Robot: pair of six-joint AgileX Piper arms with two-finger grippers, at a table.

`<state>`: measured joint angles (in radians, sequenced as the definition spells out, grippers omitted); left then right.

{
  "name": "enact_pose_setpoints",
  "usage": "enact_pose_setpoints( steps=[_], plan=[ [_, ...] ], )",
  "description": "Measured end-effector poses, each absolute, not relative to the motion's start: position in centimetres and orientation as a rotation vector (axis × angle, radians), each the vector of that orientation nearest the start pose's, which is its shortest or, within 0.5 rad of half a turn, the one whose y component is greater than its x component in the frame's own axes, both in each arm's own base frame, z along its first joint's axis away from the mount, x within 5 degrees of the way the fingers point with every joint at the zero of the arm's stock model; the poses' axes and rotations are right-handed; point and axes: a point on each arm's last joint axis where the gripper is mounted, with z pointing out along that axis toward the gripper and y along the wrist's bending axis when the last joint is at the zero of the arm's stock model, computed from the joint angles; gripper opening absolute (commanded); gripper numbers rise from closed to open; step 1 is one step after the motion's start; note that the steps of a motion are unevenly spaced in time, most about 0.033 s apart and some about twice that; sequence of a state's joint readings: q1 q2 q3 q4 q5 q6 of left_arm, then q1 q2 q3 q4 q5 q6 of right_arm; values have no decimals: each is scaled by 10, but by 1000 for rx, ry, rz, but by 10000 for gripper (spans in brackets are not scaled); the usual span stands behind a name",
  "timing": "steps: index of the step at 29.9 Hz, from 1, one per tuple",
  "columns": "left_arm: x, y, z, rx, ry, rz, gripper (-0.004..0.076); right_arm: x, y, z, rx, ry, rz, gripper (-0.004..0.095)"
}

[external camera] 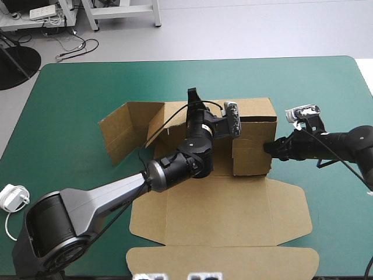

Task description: Fold the box

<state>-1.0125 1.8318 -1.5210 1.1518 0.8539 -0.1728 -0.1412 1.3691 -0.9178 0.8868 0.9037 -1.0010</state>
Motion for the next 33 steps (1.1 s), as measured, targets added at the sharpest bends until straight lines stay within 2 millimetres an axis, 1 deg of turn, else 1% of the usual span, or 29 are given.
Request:
enact_pose_setpoints(
  steps=[2, 4, 9, 11, 15, 19, 25, 28, 31, 33],
  plan=[
    [267, -318, 311, 1387, 1595, 723, -10, 267, 18, 273, -469, 2379, 644, 470],
    [264, -319, 311, 1387, 1595, 726, -10, 269, 18, 270, -459, 2388, 655, 446],
    [260, -323, 312, 1394, 1578, 711, -10, 281, 15, 256, -431, 2405, 649, 315],
    [260, -324, 312, 1395, 1575, 710, -10, 284, 17, 253, -456, 2388, 666, 239],
    [261, -324, 312, 1394, 1574, 707, -9, 288, 17, 251, -491, 2358, 641, -14],
    [260, -324, 311, 1390, 1583, 701, -9, 292, 18, 251, -514, 2331, 567, -7],
    [260, -324, 311, 1391, 1580, 700, 8, 293, 21, 251, -546, 2323, 540, -7],
    [260, -324, 311, 1406, 1571, 708, 59, 293, 21, 251, -558, 2326, 532, -5],
    [260, -324, 311, 1450, 1548, 734, 188, 293, 21, 251, -551, 2333, 532, -5],
    [260, -324, 310, 1492, 1525, 756, 306, 293, 21, 251, -548, 2336, 531, -5]
  ],
)
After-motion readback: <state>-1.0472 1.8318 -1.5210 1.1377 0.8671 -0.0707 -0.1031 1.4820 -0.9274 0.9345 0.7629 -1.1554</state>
